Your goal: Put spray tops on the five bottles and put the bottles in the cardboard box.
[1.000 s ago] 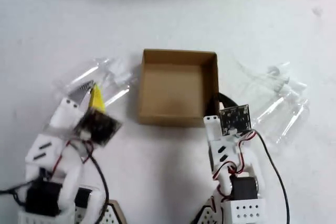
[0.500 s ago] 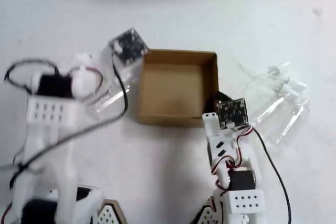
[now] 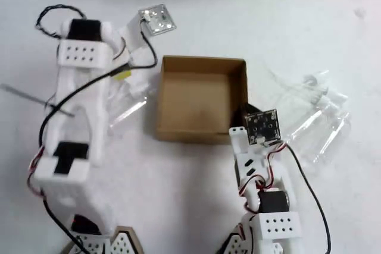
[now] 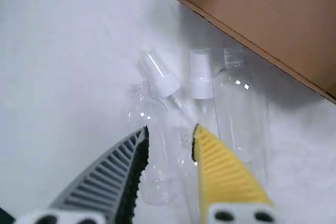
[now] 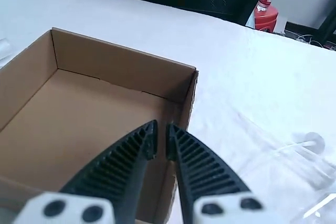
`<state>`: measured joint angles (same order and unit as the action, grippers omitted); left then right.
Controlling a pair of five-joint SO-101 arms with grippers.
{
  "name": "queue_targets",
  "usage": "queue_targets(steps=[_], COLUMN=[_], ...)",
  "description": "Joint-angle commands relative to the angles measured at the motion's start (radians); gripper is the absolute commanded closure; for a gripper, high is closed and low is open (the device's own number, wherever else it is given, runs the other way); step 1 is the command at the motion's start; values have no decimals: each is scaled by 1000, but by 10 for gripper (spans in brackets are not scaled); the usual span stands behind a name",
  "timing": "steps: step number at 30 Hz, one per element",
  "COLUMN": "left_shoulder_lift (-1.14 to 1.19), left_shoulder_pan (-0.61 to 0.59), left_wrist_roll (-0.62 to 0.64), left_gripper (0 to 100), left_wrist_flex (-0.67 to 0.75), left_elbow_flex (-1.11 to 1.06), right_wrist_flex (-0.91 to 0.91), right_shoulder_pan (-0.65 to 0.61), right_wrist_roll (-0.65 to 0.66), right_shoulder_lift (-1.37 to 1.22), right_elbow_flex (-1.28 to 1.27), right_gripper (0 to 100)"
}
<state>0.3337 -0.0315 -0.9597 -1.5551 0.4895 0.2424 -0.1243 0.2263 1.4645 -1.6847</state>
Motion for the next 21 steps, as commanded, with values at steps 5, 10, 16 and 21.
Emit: queue_targets(steps=[5,10,16,21], left_shoulder_lift=[325,489,641,722], left_shoulder_pan=[-50,-73,-88,-90], left_wrist_roll=[-3,-12,-48,-87], left_gripper=[854,854,853,853], left_wrist_flex=[-12,-26,-68,-109], left_elbow_flex=[390,560,747,853], right_wrist_flex=[-24,-24,-24,-25], right_shoulder_pan=[12,10,10,10], right_wrist_roll=[38,43,43,43], right_shoulder_lift=[-8,-10,-12,-12], right_elbow_flex=[-11,-11,-11,-11], right_gripper=[981,981,981,981])
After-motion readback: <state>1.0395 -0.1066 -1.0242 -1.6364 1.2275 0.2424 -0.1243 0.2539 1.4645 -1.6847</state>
